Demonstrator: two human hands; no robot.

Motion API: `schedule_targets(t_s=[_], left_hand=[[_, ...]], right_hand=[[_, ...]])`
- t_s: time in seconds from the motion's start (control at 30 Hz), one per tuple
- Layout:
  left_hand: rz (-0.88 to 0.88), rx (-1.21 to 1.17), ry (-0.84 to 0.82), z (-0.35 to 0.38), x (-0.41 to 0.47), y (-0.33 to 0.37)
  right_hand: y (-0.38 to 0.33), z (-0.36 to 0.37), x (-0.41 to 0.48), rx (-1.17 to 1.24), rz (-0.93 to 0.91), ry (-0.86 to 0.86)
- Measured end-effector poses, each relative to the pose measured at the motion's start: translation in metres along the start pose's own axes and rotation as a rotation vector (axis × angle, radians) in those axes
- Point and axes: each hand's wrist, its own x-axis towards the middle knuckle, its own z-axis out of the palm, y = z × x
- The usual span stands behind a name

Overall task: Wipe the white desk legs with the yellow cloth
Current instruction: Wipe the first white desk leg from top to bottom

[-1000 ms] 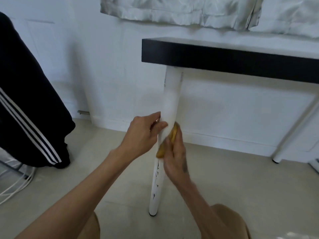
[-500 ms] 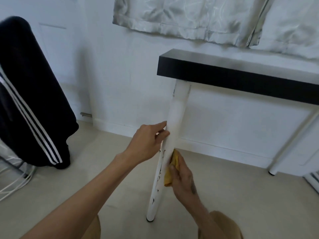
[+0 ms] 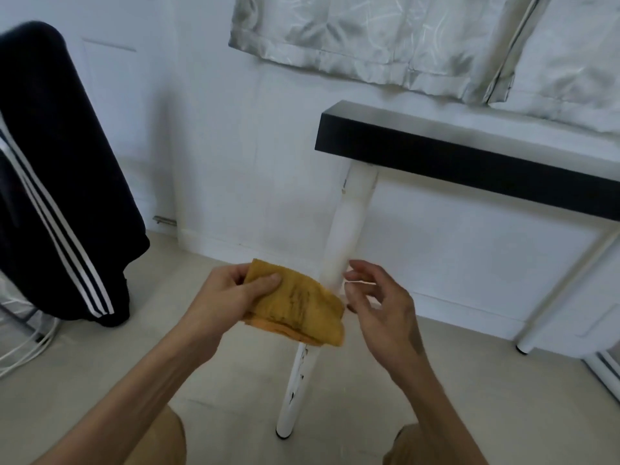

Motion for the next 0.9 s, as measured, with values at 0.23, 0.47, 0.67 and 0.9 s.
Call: schedule_targets(t_s=[0.23,0.47,0.67,0.9], left_hand=[[0.222,0.045,0.212,0.034,0.024,-0.011],[0.121,-0.213,-0.047,0.075,0.046,0.013],[0.328,-0.114,-0.045,0.091,0.055,0.013],[0.377,-0.012,0.147,0.106,0.046,-0.103]], right_hand=[[-0.012,0.001,0.049,0.016,-0.058,-0.037],[-0.018,-0.012,0.059,-0.216,-0.217,0.043],[-0.008,-0.009,0.062,-0.203,-0.231,0.045],[0.000,0.000,0.063,-0.127,-0.157,0.025]])
